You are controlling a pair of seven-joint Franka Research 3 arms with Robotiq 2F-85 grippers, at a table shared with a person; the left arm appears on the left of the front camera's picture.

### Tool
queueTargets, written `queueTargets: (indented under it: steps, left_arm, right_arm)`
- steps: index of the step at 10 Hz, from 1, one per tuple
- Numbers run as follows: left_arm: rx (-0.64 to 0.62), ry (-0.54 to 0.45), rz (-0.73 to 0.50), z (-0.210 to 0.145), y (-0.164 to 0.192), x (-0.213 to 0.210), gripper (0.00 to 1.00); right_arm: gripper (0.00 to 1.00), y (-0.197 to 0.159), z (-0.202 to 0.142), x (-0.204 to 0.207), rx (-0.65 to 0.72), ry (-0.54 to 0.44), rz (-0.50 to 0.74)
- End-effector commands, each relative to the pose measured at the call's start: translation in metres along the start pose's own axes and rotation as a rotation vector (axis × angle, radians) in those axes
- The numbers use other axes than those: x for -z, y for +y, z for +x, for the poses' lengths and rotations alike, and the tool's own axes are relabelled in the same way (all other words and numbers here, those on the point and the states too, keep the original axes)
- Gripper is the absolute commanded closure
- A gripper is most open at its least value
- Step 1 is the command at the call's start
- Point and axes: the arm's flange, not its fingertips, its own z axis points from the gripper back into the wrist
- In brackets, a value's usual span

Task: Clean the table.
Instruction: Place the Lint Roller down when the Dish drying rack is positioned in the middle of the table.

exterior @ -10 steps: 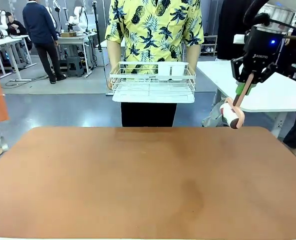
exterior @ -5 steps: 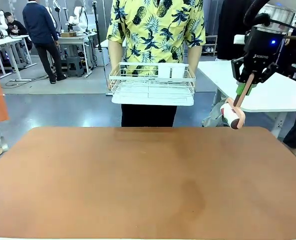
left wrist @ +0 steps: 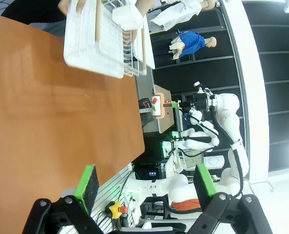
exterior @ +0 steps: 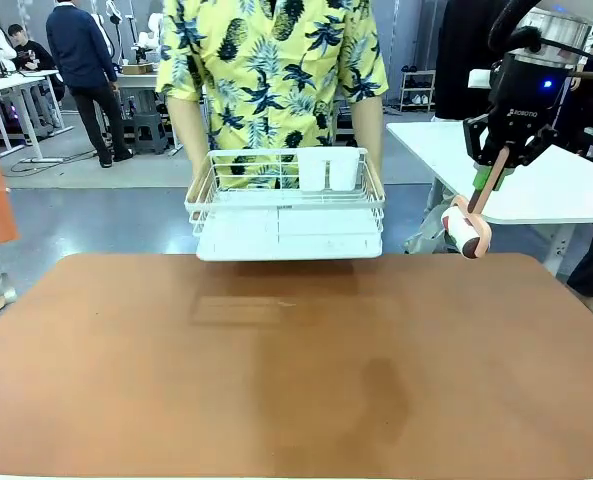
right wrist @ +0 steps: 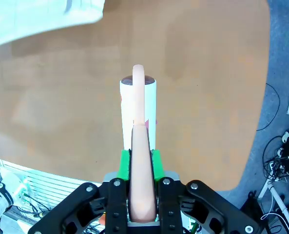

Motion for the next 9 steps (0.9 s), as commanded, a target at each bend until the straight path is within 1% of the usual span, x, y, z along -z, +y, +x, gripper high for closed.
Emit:
queueTargets:
  steps: [1,9]
  left_arm:
    - [0.007,-0.005,-0.011,-0.001,-0.0025,-0.0027,0.0]
    - [0.007,-0.005,-0.011,-0.001,-0.0025,-0.0027,0.0]
  right_arm:
    - [0.79,0.0014,-0.0013,-0.0014,-0.005,0.0,-0.009]
    - [0.79,0.0014,-0.0013,-0.0014,-0.005,0.0,-0.009]
